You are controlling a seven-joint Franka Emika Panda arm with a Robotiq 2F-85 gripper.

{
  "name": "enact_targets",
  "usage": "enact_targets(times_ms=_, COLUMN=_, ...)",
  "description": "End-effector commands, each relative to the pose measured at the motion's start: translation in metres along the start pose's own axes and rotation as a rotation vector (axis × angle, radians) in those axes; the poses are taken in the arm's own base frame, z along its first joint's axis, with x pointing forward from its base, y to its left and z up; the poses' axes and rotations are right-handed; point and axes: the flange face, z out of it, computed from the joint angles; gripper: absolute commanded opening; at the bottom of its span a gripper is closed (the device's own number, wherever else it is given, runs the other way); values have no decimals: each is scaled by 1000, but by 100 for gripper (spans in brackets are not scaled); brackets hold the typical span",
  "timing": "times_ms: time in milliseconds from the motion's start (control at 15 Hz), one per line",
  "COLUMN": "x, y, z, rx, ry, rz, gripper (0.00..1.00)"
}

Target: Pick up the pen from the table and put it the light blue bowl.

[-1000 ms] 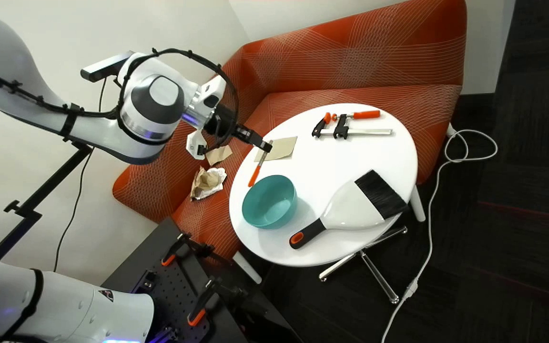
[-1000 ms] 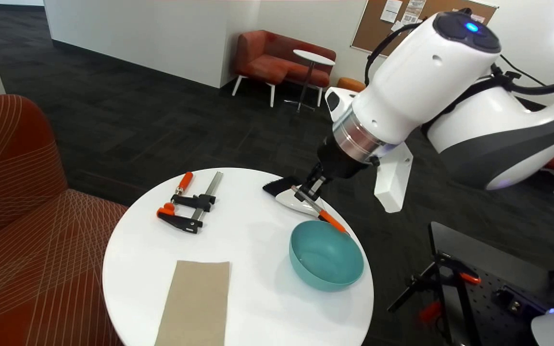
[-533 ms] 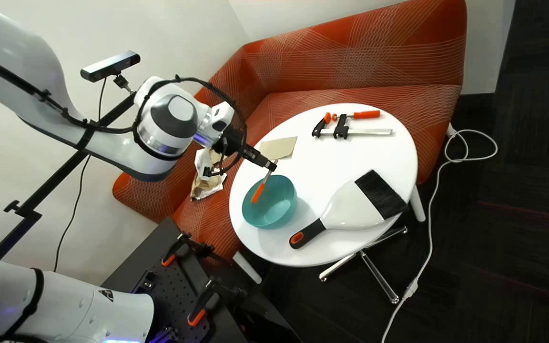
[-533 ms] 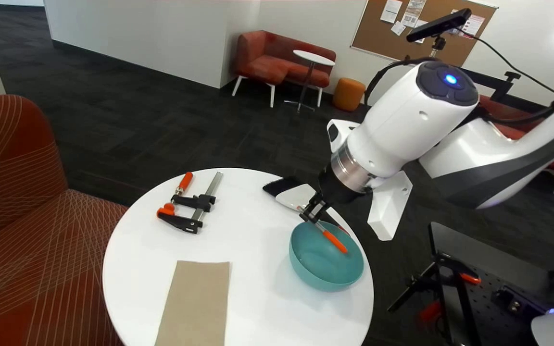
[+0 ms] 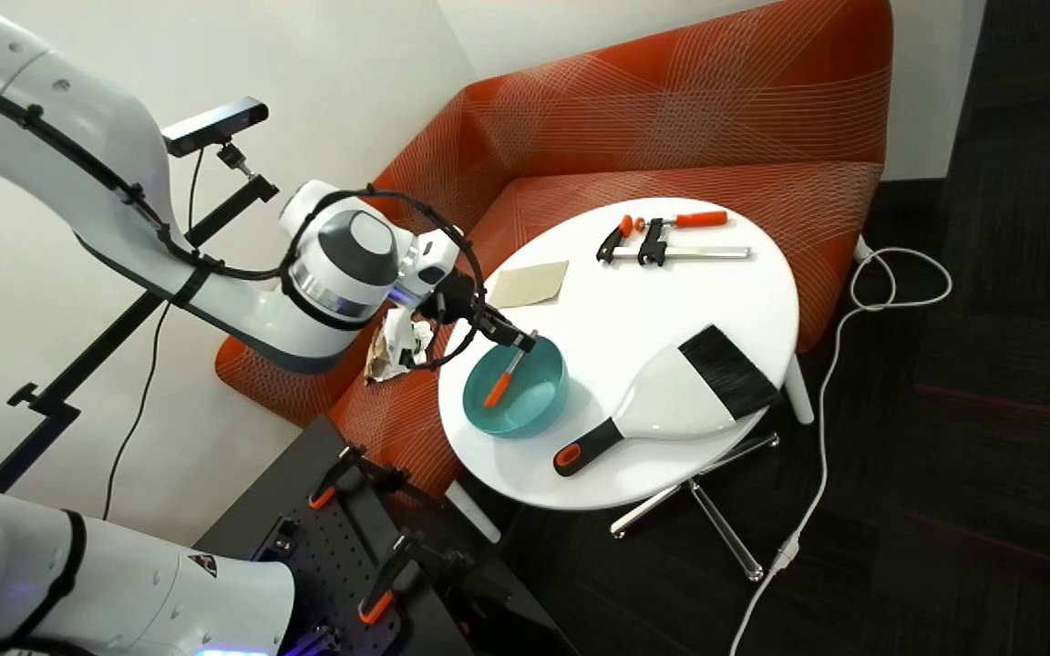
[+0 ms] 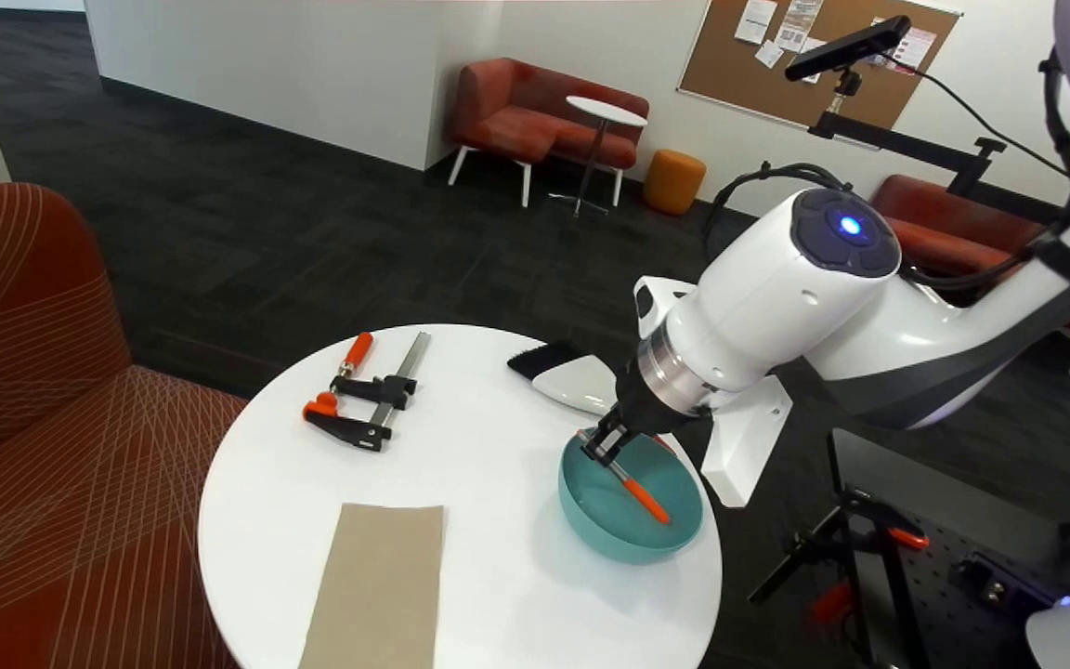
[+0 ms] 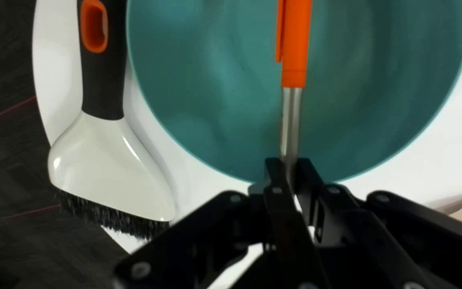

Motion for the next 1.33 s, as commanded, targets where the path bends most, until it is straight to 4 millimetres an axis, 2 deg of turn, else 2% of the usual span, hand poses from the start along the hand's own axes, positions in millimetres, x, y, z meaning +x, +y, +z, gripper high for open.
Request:
enact_targets(times_ms=0, x=0, y=-5, z=3, rx=4, ry=22, rz=10, gripper=45)
enact_targets(times_ms=467, x=5, y=-5, z=-33, rx=12, ry=88, rz=-3, gripper=97)
enact_targets(times_ms=533, x=5, y=-6, z=-39, rx=16, ry=98, rz=-15, gripper=100)
enact_targets(times_ms=1067, x=-1, y=-5, z=-71, rx=82, ry=119, rz=-48, gripper=100)
enact_targets(times_ms=1133, x=6, y=-8, z=-58, rx=46, ry=116, rz=-39, gripper=100)
enact_targets(times_ms=1267, x=6, y=-8, z=-59, rx=48, ry=115, rz=-37, gripper=100)
